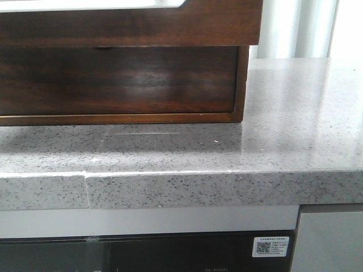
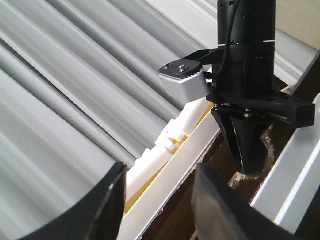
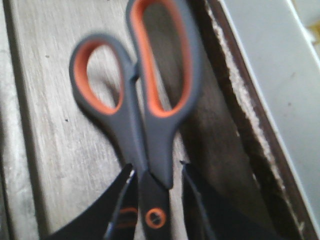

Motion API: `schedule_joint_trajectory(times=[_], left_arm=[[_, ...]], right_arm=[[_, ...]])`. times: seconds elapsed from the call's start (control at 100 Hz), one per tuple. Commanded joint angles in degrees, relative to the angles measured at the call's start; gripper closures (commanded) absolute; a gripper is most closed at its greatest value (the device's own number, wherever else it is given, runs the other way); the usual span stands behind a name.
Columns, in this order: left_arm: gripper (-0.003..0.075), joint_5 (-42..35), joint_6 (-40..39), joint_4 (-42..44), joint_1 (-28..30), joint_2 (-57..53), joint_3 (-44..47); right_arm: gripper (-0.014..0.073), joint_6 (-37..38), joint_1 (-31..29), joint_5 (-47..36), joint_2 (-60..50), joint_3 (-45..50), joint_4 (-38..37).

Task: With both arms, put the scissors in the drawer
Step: 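Lower the scissors into the open drawer and open the right gripper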

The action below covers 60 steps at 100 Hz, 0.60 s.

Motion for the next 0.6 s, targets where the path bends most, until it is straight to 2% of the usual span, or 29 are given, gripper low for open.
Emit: schedule_joint_trajectory(times=[0.0, 0.43, 0.52, 0.59], left_arm=[[0.0425, -2.78, -0.81, -2.16, -0.48, 0.52, -1.51], [0.0425, -2.63, -0.81, -2.40, -0.48, -2.92, -1.51], [0.0426, -0.02, -1.09, -3.98, -0.48, -5.30, -1.51], [0.0437, 2.93, -2.74, -6.18, -0.48, -7.51, -1.51]], right_arm=[[0.0384, -0.24, -0.29, -2.28, -1.93, -1.48, -0.82], [0.0390, 0.79, -0.29, -2.27, -11.87, -1.48, 0.66], [0.0393, 1.53, -0.29, -1.91, -15.03, -1.48, 2.44], [0.0435, 2.28, -0.29, -1.23, -17.37, -1.48, 3.20]])
